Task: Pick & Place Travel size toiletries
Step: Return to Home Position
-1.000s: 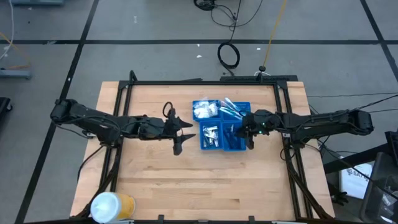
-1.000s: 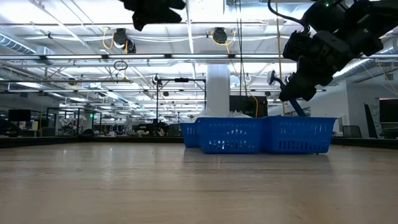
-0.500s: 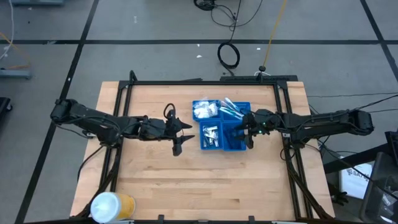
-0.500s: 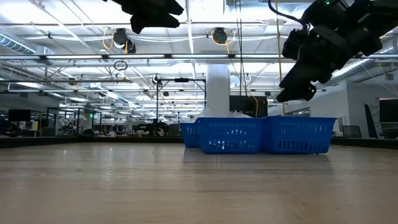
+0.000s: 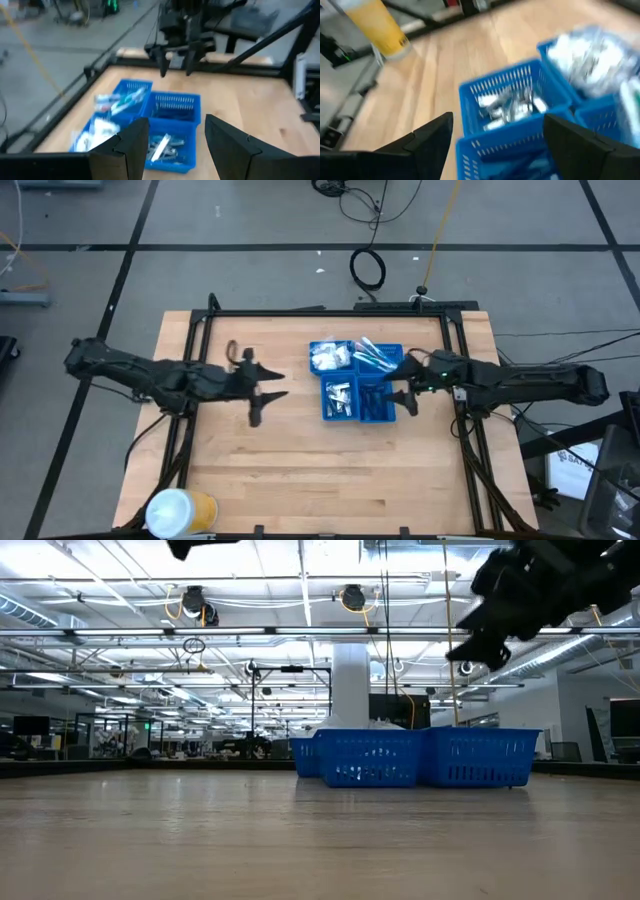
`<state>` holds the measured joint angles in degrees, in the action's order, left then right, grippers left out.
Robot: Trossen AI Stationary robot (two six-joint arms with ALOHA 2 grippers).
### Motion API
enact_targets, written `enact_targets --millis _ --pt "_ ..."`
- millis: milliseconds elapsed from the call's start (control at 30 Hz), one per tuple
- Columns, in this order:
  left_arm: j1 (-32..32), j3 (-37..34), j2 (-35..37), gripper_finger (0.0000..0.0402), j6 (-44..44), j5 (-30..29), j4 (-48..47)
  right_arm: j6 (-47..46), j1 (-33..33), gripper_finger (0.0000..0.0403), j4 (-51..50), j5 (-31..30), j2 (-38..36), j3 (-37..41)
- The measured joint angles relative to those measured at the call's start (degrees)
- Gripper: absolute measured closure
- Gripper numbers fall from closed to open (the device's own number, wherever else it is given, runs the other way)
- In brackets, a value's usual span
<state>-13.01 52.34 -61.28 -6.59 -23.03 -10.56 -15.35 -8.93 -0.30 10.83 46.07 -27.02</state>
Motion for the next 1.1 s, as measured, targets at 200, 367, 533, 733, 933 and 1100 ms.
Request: enact_targets --millis 200,367,533,733,933,1100 --pt "-1.50 -10.56 10.96 0.0210 3.53 -0.94 3.57 -0.22 -0.04 0.0111 -0.48 5.55 -12.60 0.01" --pt "-0.65 -25.52 19.91 0.0210 3.36 -5.66 12.87 2.69 -0.02 0.0109 -3.33 10.28 -22.94 0.01" --pt "0.50 -37.10 29.03 0.0210 3.12 -5.56 20.74 5.86 -0.02 0.0110 -12.88 5.49 -31.62 0.01" --pt "0.85 -44.78 39.35 0.0210 3.04 -5.50 22.48 6.17 0.02 0.0110 -19.72 -1.78 -41.78 0.13" --pt "0.84 -48.73 45.91 0.0210 4.50 -5.55 21.74 9.00 0.04 0.0110 -20.91 -3.36 -45.71 1.81" --pt "0.84 -51.19 48.26 0.0210 3.46 -6.64 21.84 11.14 0.04 0.0110 -11.84 -6.33 -45.91 8.27"
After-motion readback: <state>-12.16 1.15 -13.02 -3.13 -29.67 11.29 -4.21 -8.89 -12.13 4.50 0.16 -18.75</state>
